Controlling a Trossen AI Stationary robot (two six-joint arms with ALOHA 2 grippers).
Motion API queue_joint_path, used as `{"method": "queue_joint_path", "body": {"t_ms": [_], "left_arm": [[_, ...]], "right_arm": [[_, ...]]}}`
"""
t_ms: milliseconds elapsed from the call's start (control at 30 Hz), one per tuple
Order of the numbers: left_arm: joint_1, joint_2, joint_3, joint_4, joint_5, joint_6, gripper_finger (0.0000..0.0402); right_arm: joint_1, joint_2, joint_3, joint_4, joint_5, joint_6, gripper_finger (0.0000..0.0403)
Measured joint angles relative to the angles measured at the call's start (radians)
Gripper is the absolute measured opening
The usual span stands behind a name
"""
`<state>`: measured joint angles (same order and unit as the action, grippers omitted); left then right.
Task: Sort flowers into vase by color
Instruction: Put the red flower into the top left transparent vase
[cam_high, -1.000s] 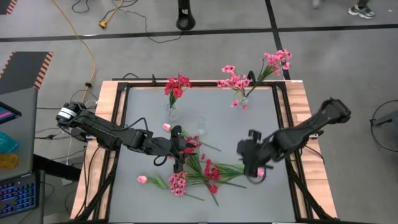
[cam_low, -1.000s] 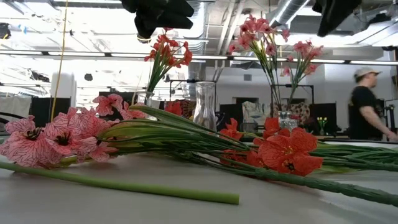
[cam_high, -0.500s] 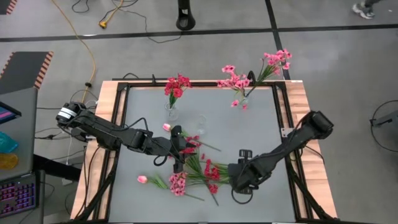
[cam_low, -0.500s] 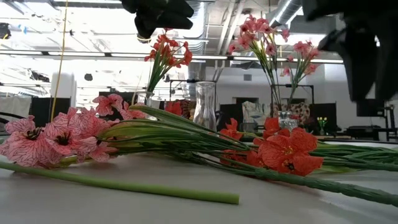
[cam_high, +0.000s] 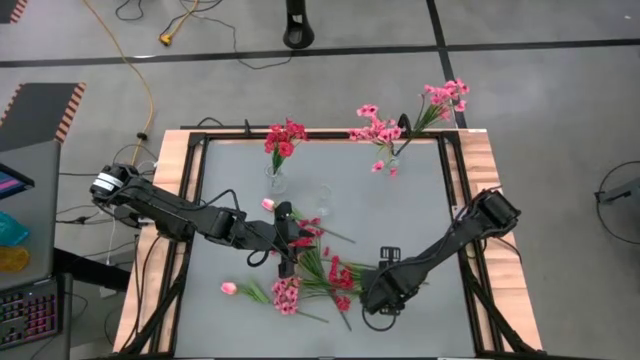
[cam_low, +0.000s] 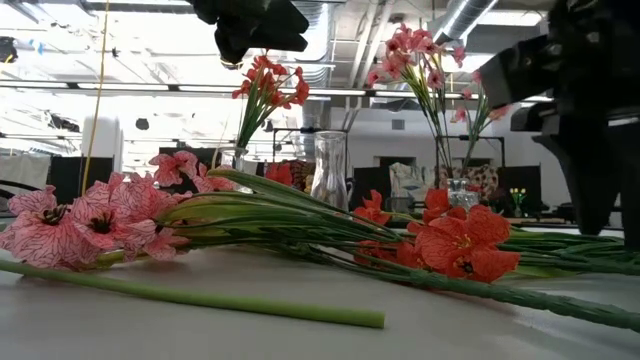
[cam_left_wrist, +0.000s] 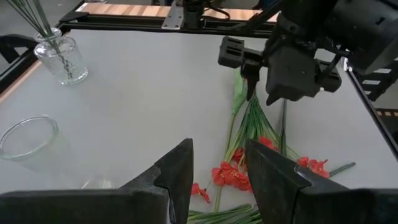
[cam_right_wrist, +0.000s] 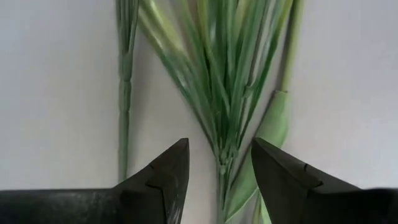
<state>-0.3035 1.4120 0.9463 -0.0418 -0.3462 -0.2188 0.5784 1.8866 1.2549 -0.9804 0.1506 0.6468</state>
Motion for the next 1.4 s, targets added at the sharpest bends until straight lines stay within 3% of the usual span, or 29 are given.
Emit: {"method": "queue_joint_path", "body": {"t_ms": [500, 933, 1233, 1400], "left_arm": [[0.000, 0.000, 0.000, -0.022, 0.000, 0.022, 0.0132], [0.000, 0.000, 0.000, -0.021, 0.000, 0.022, 0.0132], [-0.005, -0.039, 0.000, -0.021, -0.002, 0.028, 0.0132], [-0.018, -0.099, 0.000, -0.038, -0.006, 0.039, 0.0132]], "right_arm": [[-0.032, -0.003, -0.083, 0.140, -0.016, 0.000, 0.0150], [-0.048, -0.016, -0.096, 0.145, -0.023, -0.002, 0.0035], [-0.076, -0.145, -0.100, 0.098, -0.009, 0.000, 0.0043], [-0.077, -0.263, -0.099, 0.090, 0.064, 0.000, 0.0039]]}}
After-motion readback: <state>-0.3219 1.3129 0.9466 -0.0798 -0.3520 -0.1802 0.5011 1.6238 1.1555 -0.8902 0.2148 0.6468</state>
